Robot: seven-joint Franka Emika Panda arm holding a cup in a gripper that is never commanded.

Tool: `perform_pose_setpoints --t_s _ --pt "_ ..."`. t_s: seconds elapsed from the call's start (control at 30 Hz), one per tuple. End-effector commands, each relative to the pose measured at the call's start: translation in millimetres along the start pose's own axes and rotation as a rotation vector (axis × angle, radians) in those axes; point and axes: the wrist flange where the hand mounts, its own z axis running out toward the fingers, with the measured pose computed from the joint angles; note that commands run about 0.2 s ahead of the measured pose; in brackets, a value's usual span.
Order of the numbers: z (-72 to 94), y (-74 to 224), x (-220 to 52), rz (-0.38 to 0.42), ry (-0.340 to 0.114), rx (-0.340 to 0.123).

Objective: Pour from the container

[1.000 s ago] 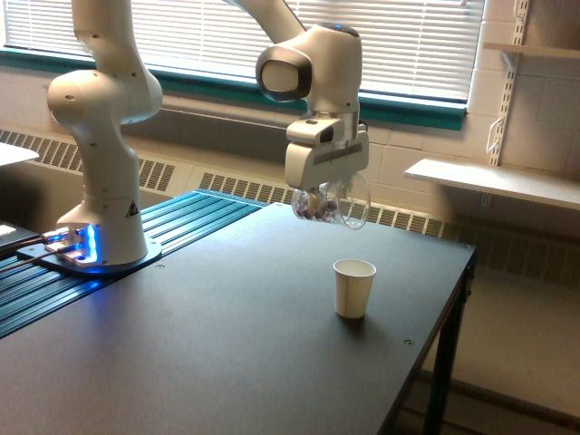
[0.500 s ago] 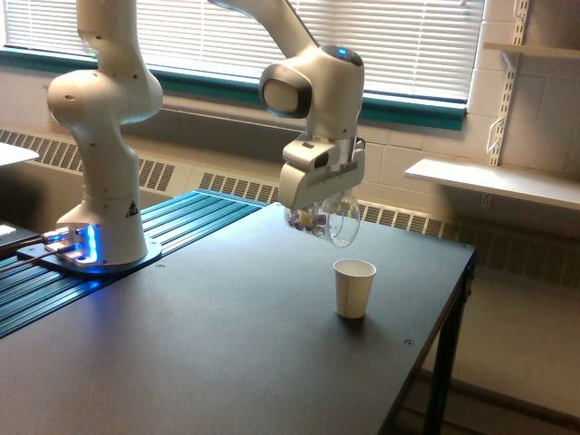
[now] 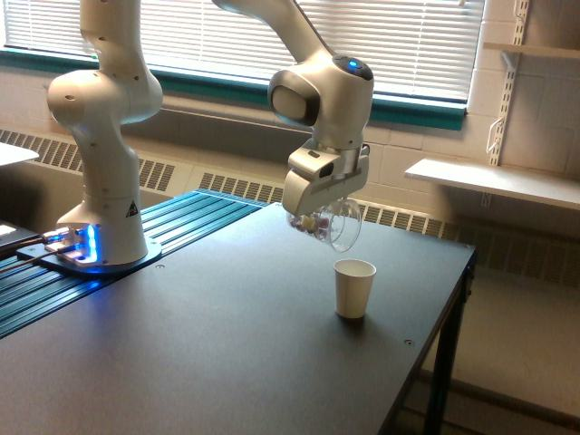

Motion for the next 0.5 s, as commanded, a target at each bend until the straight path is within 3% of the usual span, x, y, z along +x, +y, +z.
perform_pose_setpoints --t_s 0.03,0.3,0.5 --pt "-5.3 -5.7 -3.5 0.015 -0.041 0.002" --pt "-0.7 -6.7 -11.6 0.034 -0.137 -0.008" --pt "-1.2 -5.7 -3.3 0.068 -0.162 -0.013"
